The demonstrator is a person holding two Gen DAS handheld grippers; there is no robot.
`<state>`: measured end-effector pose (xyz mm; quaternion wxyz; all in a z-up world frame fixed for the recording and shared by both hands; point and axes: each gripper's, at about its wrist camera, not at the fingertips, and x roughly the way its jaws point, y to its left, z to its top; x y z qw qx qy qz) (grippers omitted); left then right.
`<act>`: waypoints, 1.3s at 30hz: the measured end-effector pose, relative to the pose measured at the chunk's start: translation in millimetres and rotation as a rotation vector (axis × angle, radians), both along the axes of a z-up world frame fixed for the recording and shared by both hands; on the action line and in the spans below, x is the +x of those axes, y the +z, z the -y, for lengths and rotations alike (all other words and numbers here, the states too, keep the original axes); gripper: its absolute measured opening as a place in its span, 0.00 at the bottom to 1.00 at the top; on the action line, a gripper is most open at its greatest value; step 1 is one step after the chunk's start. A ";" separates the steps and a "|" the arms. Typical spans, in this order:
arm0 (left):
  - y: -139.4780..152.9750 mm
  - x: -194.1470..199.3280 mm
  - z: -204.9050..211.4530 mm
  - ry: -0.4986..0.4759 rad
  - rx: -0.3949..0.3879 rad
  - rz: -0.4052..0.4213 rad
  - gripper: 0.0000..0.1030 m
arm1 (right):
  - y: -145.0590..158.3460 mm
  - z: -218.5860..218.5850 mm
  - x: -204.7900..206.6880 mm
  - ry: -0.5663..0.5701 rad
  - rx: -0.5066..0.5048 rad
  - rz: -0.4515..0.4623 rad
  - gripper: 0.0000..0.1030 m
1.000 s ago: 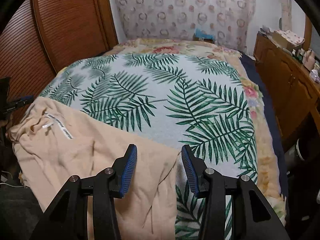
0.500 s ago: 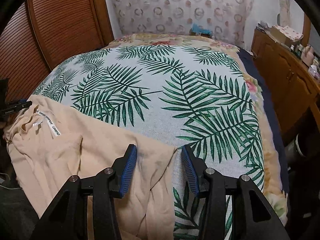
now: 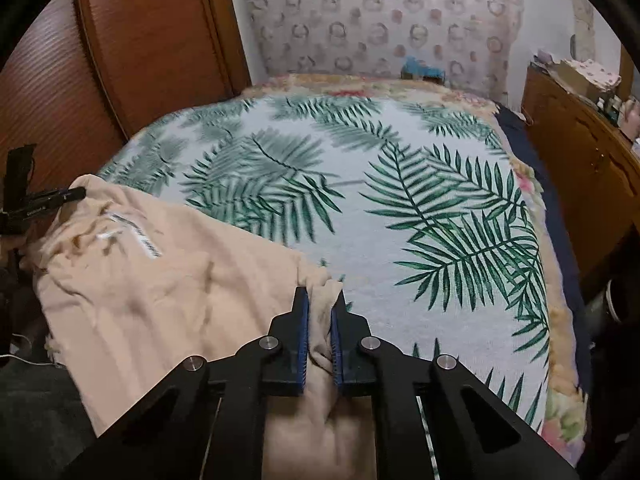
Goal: Fold small clothes
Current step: 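Close both tools on the shirt hem edge, then lift the shirt hem high with both tools, stretching it between them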
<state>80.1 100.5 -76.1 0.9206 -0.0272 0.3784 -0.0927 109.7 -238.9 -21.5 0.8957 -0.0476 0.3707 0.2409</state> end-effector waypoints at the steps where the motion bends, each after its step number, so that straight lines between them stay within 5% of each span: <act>1: 10.2 -8.5 0.5 -0.004 -0.008 0.034 0.07 | 5.2 2.1 -7.2 -0.005 0.008 0.022 0.09; 10: 86.5 -62.4 10.2 -0.024 -0.042 0.258 0.06 | 78.7 31.1 -79.6 -0.033 0.137 0.230 0.08; 25: 160.0 -125.1 1.4 0.010 -0.053 0.509 0.06 | 152.3 58.5 -191.0 -0.052 0.177 0.490 0.08; 31: 160.9 -123.4 -2.1 0.025 -0.066 0.526 0.06 | 155.7 60.9 -208.8 -0.047 0.168 0.529 0.08; 39: 200.7 -156.8 -8.7 0.024 -0.099 0.660 0.06 | 167.2 56.3 -235.1 -0.046 0.177 0.650 0.08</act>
